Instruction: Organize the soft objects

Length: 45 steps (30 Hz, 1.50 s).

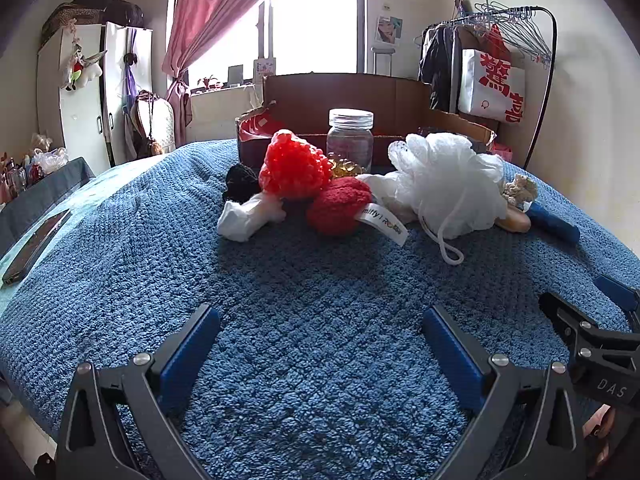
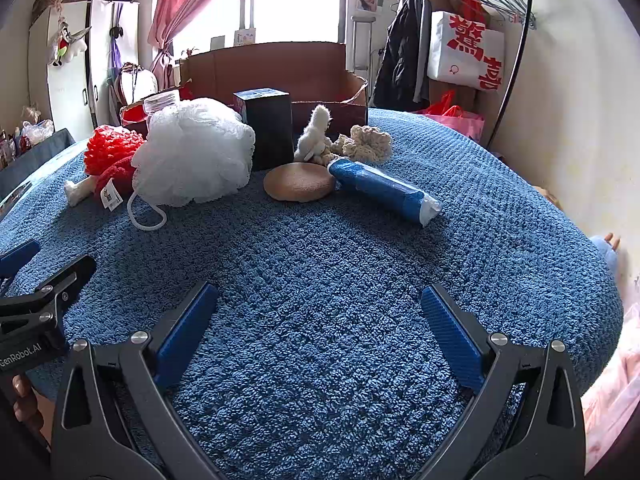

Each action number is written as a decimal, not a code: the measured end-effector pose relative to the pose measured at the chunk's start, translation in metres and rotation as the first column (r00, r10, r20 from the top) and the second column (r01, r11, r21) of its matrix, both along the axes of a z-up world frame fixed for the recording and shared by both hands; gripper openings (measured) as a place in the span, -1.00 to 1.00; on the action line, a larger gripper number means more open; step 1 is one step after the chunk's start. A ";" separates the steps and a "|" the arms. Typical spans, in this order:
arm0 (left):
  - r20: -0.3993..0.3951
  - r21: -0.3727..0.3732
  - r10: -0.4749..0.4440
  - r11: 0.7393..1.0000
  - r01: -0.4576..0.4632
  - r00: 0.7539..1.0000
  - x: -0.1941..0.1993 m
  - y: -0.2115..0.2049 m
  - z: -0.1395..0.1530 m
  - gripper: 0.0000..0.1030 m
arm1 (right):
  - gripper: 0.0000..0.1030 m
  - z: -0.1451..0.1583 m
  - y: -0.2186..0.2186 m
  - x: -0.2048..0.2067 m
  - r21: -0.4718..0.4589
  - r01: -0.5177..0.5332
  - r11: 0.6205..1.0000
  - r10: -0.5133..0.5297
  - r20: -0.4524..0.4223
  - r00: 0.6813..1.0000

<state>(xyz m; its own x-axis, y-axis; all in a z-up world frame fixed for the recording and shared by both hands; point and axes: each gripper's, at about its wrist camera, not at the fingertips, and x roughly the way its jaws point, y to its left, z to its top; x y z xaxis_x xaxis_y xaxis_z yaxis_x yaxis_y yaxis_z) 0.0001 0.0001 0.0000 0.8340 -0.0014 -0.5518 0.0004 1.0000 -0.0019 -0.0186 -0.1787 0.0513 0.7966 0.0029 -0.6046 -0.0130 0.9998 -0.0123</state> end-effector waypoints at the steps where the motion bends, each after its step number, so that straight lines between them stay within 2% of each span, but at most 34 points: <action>1: 0.000 0.000 0.000 1.000 0.000 1.000 0.000 0.000 0.000 1.00 | 1.00 0.000 0.000 0.000 0.000 0.000 1.000 0.000 0.000 1.000; 36: -0.005 0.001 -0.001 1.000 0.001 1.000 0.000 0.000 0.000 1.00 | 1.00 -0.002 0.001 -0.001 -0.001 -0.001 1.000 0.001 0.001 1.000; 45: -0.018 0.030 -0.031 0.999 0.031 0.999 0.022 0.001 0.022 1.00 | 1.00 0.004 -0.004 0.006 0.034 -0.020 0.999 0.021 -0.039 0.999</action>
<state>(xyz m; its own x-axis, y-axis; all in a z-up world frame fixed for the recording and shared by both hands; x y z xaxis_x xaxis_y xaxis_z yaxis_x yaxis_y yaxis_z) 0.0221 0.0008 0.0222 0.8238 -0.0102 -0.5667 0.0314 0.9991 0.0277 -0.0131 -0.1829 0.0555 0.7720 0.0400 -0.6343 -0.0333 0.9992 0.0226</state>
